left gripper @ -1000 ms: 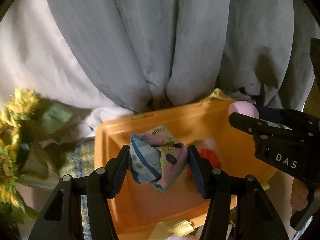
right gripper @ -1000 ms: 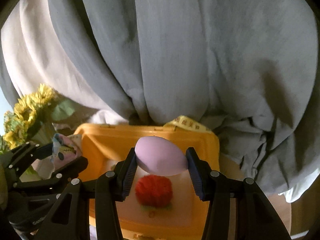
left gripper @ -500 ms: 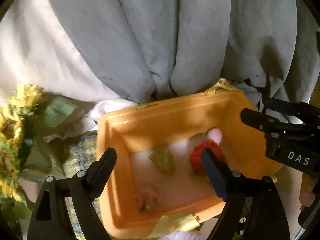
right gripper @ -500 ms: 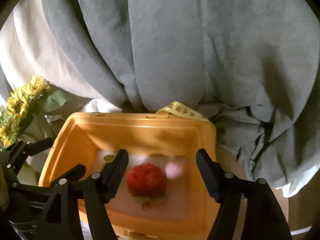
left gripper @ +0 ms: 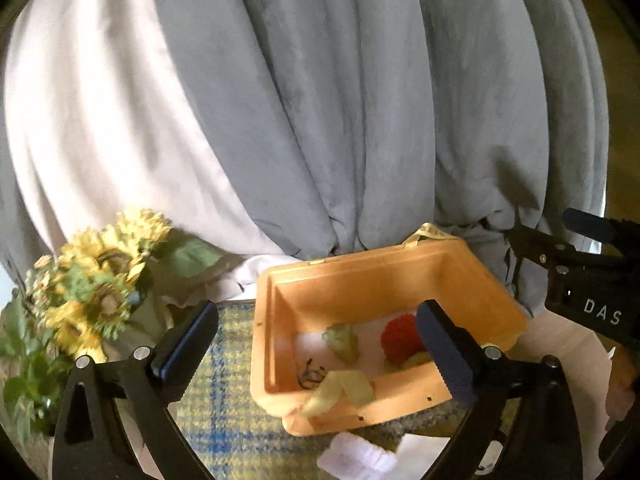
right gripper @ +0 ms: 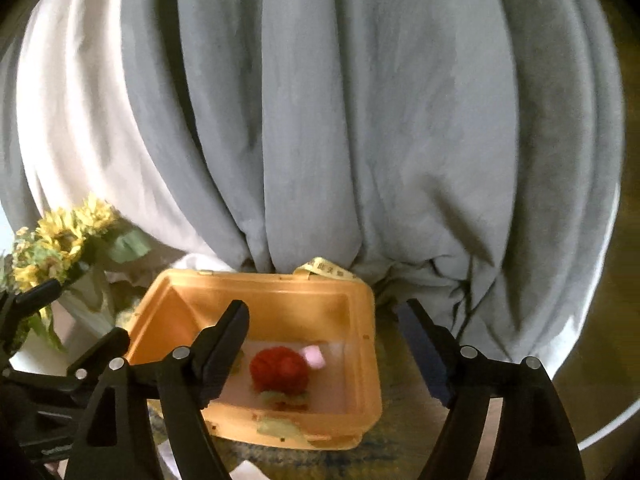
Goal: Organize soft objects
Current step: 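Open both tools to drop the pouch and sponge into the crate, then withdraw both tools from the crate back toward the table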
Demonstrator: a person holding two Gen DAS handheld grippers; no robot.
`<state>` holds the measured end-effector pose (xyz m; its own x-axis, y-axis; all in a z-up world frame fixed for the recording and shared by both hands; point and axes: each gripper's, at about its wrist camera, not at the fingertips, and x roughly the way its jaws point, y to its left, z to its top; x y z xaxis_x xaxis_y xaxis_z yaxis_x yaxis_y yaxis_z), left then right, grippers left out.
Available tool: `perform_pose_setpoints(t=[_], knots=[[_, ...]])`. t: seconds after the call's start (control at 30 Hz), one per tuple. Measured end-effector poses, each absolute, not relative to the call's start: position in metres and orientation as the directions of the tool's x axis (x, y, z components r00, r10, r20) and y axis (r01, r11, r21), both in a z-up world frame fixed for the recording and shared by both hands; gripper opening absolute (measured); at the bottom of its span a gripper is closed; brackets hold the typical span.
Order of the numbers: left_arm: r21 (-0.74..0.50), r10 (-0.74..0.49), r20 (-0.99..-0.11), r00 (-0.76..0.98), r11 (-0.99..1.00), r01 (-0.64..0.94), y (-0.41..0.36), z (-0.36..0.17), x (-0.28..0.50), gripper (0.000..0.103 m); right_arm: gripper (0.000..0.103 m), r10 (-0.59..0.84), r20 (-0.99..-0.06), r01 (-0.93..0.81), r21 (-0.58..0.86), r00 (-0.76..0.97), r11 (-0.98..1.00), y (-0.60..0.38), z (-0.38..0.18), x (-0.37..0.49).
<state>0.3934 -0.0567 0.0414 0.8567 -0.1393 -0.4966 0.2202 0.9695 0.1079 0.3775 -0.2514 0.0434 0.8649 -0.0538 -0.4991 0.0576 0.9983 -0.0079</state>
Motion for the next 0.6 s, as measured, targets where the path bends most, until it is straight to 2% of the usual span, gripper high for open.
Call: perform_pose_setpoints(t=[0.3, 0.6], knots=[[0.124, -0.135, -0.428, 0.894, 0.971, 0.206, -0.057, 0.045, 0.323, 0.101, 0.081, -0.098, -0.411, 0.083, -0.055, 0.907, 0.995, -0.249, 0.051, 0.309], [0.105, -0.173, -0.426, 0.888, 0.965, 0.239, -0.069, 0.029, 0.269, 0.102, 0.081, -0.098, -0.41, 0.103, -0.012, 0.907, 0.995, -0.267, 0.038, 0.252]])
